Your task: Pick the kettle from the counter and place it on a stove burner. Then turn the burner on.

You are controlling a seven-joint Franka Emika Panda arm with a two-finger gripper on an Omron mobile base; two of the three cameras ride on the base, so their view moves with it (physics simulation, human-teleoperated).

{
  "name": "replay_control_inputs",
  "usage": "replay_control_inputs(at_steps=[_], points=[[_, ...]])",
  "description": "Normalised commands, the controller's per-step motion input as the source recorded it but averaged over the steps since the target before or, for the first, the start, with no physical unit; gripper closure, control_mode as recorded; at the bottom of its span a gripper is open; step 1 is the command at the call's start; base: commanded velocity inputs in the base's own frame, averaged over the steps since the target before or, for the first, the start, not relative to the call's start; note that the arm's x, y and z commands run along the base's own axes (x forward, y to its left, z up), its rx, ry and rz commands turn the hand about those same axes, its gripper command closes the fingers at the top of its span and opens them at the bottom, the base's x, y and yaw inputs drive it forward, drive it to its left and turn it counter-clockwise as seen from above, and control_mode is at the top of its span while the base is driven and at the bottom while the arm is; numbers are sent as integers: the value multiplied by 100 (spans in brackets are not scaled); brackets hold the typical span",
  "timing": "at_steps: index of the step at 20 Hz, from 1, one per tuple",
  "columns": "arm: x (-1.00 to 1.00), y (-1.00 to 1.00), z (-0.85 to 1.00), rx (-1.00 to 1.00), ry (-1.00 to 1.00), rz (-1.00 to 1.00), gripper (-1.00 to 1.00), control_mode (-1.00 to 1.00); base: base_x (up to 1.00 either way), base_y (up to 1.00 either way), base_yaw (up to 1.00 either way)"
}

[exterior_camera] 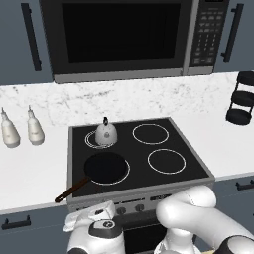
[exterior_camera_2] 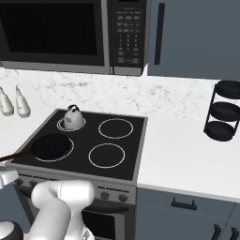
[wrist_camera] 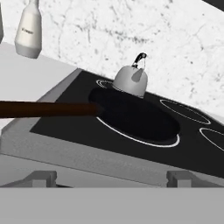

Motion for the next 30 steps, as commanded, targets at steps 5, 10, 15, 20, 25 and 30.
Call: replay_control_inputs(at_steps=[5,10,15,20,25,30], points=[[0,-1,-34,0,0,0,-100,-100,0,0,0],[0,0,-35,0,0,0,-100,-100,0,0,0],[0,0,-30,0,0,0,-100,-100,0,0,0],[0,3,-10,0,-2,0,-100,-100,0,0,0],[-1,8,-15,-1,-16,0,-100,-100,0,0,0],[0,-4,-16,0,-15,0,-100,-100,0,0,0]])
